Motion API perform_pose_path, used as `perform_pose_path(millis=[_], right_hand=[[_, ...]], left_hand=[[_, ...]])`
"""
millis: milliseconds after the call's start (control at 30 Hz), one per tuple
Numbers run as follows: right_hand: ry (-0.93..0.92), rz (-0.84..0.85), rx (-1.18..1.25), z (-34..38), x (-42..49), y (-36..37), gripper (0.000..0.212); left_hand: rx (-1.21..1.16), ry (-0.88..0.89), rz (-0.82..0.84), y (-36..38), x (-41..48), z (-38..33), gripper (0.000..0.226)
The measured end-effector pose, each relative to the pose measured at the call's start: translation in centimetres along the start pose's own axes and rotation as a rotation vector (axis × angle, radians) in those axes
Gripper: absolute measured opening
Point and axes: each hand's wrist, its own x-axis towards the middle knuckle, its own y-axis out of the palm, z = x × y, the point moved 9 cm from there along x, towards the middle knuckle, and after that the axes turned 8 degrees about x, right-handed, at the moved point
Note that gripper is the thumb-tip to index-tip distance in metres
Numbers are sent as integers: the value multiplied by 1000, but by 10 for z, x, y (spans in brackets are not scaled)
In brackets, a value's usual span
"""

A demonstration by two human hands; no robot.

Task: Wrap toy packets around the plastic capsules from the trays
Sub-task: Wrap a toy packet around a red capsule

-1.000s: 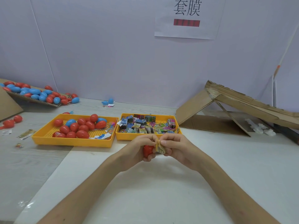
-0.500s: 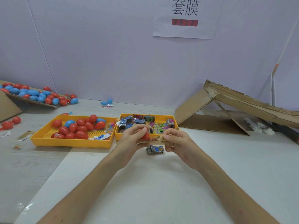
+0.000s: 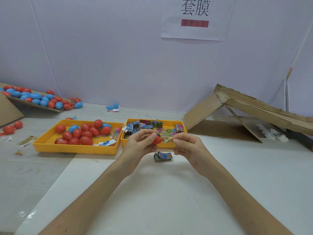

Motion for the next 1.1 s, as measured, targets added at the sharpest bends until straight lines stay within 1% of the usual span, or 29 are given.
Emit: perform_pose_path(millis=[133,400,633,833,900,967,1100], right_hand=[[-10,-24,-8,0,1,-4,5],[-1,-27,-39,-1,0,-3,12],[-36,-46,-121,1,-1,-3,18],[-123,-101,-208,6,-2,-5,10],[-148,-111,-232,7,-2,-6,9],[-172,-133,-239,9,-2,-7,12],[-202,-168,-251,12,-2,-10,18]], left_hand=[[-59,-13,24,3,0,1,18],[-65,-4,82,9,-1,1,24],[66,45,71,9,-1,1,25],[139,79,71,10,-1,-1,17],[156,94,79,11,-2,-2,19],[180,113,85,13,-3,-4,22],[255,144,90,15,-3,-6,20]])
